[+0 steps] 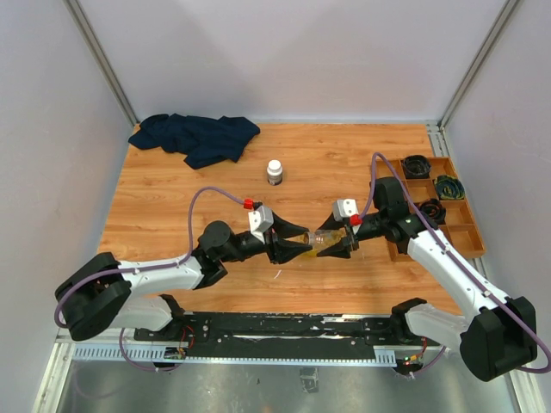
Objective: Sort the pills into containers
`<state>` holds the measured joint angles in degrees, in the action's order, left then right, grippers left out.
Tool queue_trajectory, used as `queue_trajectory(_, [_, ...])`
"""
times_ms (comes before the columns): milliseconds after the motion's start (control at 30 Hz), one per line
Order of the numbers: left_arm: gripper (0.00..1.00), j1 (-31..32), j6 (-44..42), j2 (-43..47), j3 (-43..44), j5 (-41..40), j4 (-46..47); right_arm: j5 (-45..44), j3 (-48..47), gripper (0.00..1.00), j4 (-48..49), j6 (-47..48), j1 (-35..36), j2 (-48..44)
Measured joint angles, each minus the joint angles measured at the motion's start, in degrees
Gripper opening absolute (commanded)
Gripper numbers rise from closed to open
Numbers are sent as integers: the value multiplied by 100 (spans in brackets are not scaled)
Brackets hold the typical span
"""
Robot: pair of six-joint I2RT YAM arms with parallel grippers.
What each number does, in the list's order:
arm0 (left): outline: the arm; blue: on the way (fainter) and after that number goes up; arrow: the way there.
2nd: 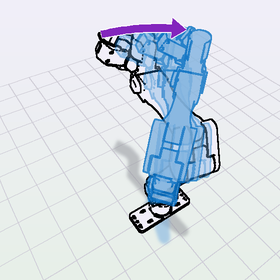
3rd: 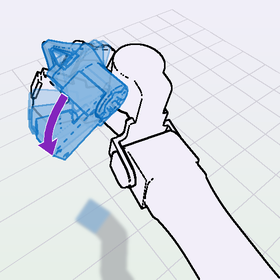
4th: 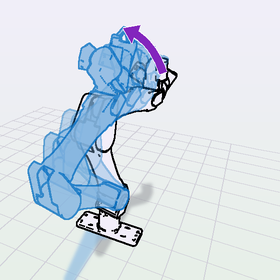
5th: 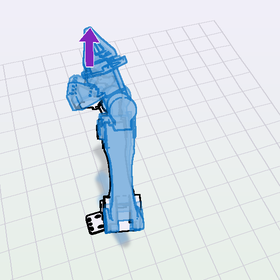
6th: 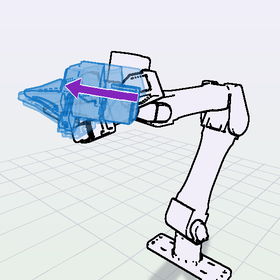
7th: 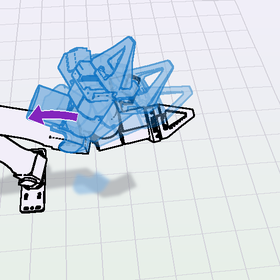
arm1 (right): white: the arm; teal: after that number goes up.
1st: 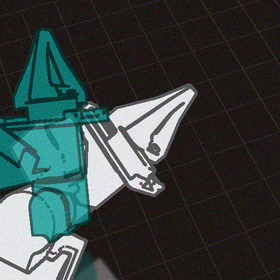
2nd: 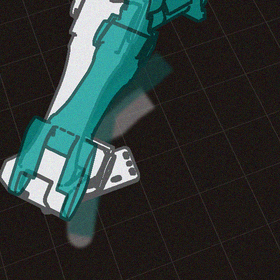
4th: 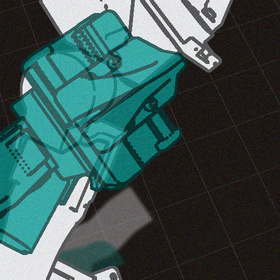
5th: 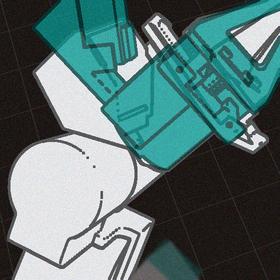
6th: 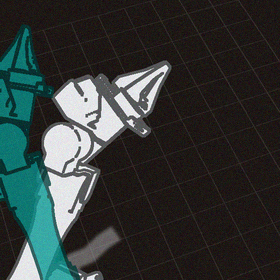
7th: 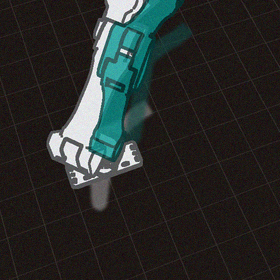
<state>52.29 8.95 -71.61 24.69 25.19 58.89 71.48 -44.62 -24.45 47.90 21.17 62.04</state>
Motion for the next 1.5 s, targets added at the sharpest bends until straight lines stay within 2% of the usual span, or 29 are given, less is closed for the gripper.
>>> queue_trajectory(133, [0, 144, 949, 63, -37, -566, -94, -4, 0, 0, 9, -4, 0, 0])
queue_trajectory(233, [0, 389, 1598, 122, -37, -1281, -302, -35, 0, 1, -4, -2, -7, 0])
queue_trajectory(467, [6, 787, 3101, 251, 332, -2767, -1421, -214, 0, 1, -39, 11, -96, 2])
queue_trajectory(600, [10, 822, 3928, 341, 527, -3101, -2041, -275, 0, 1, -4, 11, -101, 2])
queue_trajectory(733, [19, 824, 4435, 402, 595, -3187, -2330, -264, 0, 0, 11, 11, -101, 2])
queue_trajectory(767, [22, 824, 4529, 409, 610, -3200, -2387, -267, 0, 0, 11, 11, -101, 2])
queue_trajectory(900, [48, 824, 4706, 442, 634, -3222, -2507, -256, 0, 1, 11, 11, -101, 2])
queue_trajectory(967, [57, 824, 4715, 442, 640, -3224, -2522, -256, 0, 1, 9, 11, -101, 0])
queue_trajectory(1367, [98, 822, 4725, 442, 640, -3351, -2522, -199, 0, 1, -31, 11, -98, 0])
queue_trajectory(1500, [99, 822, 4618, 481, 638, -3526, -2529, -195, 0, 0, -31, 11, -98, 0])
